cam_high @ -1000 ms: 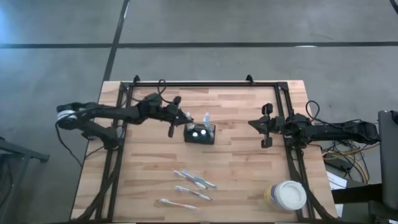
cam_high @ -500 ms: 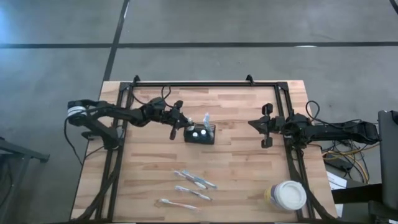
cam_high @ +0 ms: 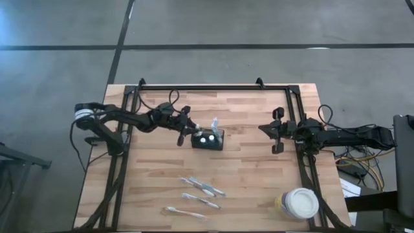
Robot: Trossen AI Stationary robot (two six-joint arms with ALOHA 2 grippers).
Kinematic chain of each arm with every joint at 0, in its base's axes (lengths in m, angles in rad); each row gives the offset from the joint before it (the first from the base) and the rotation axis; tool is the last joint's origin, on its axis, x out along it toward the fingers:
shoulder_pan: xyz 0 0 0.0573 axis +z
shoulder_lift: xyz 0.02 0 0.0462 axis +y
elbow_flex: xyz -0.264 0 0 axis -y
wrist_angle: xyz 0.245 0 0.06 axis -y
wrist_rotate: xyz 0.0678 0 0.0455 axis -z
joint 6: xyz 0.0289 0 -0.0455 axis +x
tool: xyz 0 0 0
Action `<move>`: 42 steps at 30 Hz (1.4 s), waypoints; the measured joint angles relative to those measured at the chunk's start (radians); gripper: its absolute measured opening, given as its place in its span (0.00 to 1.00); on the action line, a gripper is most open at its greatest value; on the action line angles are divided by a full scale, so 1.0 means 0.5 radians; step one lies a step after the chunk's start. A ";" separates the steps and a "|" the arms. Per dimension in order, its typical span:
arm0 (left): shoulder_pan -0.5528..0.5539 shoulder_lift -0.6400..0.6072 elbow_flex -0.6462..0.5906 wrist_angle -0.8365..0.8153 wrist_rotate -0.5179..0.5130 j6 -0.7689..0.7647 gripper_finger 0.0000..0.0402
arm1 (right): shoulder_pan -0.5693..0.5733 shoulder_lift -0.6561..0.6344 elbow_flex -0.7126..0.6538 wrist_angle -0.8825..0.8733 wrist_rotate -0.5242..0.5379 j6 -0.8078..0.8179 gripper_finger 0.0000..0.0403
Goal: Pick & Place toothbrushing station
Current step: Put the green toothbrush into the wire organizer, then put the blue toothbrush into the wire organizer
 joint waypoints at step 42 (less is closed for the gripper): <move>0.111 -1.954 0.139 -1.665 -0.276 0.276 0.49 | 0.000 0.039 0.000 0.002 0.000 0.037 0.02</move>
